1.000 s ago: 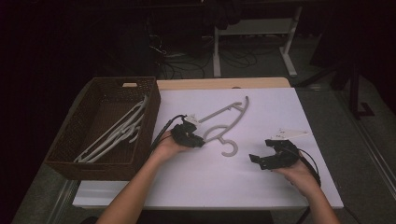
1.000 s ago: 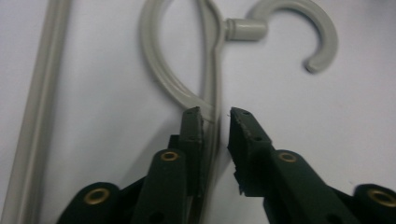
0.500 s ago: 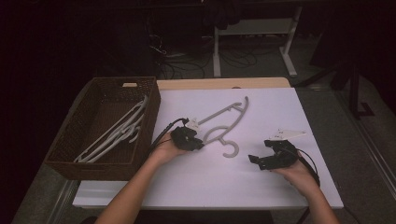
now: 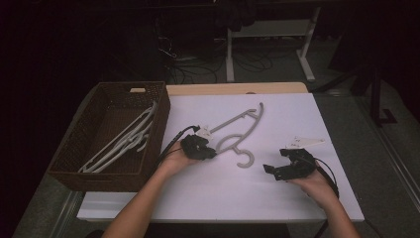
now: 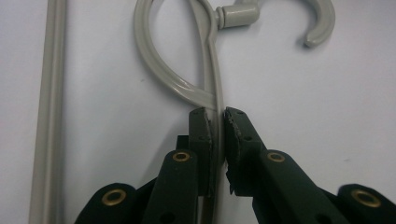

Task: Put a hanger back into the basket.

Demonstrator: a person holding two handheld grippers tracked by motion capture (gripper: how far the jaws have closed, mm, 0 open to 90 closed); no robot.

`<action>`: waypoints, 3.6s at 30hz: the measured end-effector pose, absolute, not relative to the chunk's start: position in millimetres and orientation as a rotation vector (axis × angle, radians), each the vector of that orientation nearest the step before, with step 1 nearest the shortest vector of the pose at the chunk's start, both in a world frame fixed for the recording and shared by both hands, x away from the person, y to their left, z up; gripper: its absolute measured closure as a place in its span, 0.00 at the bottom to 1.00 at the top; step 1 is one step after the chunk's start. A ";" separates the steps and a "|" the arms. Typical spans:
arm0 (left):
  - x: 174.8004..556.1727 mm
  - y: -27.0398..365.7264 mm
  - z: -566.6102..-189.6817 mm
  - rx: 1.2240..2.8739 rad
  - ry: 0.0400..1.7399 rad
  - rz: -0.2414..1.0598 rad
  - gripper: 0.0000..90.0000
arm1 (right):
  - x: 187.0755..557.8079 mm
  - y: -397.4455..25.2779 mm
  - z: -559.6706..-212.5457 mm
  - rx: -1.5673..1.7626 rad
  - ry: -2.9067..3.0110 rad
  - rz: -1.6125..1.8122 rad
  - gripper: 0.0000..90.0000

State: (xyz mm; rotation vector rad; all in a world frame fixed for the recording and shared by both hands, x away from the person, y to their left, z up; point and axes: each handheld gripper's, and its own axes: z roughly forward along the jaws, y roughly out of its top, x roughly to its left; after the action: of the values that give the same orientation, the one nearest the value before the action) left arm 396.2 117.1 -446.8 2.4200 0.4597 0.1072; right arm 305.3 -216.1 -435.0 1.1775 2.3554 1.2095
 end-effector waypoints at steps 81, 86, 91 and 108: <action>327.8 434.0 -275.7 1.941 0.878 0.377 0.92 | 309.1 -216.5 -434.3 1.209 2.327 1.179 0.10; 333.2 435.3 -293.1 1.963 0.910 0.358 0.92 | 309.2 -216.0 -434.2 1.205 2.329 1.175 0.10; 342.3 430.5 -310.3 1.995 0.928 0.349 0.92 | 308.7 -217.0 -433.7 1.208 2.327 1.179 0.10; 351.5 438.5 -338.3 2.049 0.997 0.315 0.65 | 307.3 -218.2 -431.8 1.208 2.320 1.182 0.10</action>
State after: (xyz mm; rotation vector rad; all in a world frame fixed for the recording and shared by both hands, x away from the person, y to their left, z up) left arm 351.5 438.5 -338.3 2.0495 0.9973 0.3150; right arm 307.3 -218.2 -431.8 1.2079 2.3197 1.1815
